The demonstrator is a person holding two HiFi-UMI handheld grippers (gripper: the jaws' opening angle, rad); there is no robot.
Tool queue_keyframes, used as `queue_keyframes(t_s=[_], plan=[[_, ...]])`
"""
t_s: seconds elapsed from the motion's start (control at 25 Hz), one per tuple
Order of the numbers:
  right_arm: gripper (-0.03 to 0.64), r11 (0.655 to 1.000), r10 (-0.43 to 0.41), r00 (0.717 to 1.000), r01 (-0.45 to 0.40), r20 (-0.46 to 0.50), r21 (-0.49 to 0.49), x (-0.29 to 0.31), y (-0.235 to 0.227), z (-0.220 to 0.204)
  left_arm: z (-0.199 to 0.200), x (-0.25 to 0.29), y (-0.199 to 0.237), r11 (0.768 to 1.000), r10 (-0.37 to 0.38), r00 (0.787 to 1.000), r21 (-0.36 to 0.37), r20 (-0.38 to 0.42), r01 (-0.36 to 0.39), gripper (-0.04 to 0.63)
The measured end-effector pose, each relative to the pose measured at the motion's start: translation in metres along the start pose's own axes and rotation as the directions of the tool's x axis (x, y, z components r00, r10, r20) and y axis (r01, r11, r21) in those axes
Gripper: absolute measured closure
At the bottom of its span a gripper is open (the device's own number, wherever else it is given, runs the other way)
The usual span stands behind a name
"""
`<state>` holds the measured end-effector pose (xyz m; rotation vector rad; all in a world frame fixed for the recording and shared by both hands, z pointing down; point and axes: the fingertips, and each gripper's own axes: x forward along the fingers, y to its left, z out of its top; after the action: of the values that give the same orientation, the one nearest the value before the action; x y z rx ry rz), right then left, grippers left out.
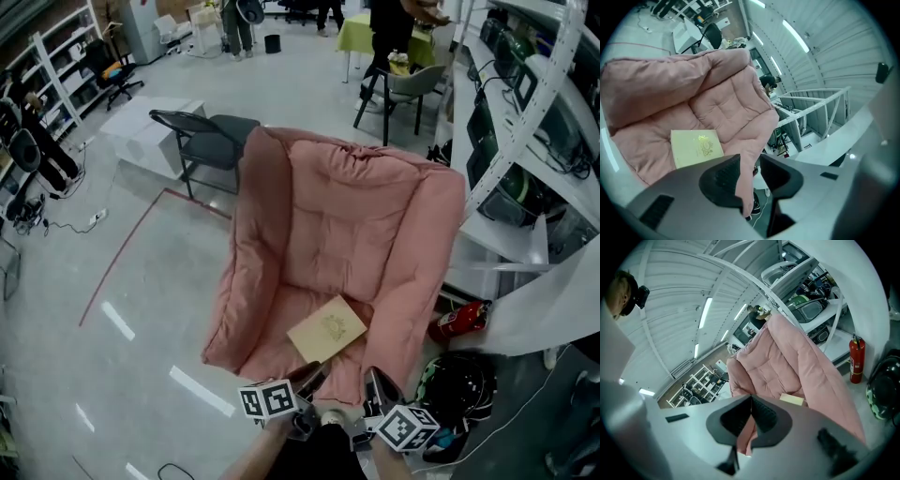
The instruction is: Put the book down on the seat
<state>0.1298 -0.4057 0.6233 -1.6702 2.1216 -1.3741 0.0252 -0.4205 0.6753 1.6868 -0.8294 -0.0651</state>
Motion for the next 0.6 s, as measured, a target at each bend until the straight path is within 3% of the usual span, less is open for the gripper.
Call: queue_keyframes(t_s=[0.4,0.6], plan=[[0.604,0.998,0.019,0.999,-0.017,0.043,-0.056,-0.041,0.032,0.031,-0.004,-0.036,-0.065,0.990,0.052,0.999,0.130,0.016,-0.054,0.535],[0.604,0.996,0.045,0.998,-0.041,0.052,-0.077,-0.062,0.048,0.036,-0.010,-0.060,-0.103,0.983,0.032,0.999,0.179,0.029,-0.037,0.557]])
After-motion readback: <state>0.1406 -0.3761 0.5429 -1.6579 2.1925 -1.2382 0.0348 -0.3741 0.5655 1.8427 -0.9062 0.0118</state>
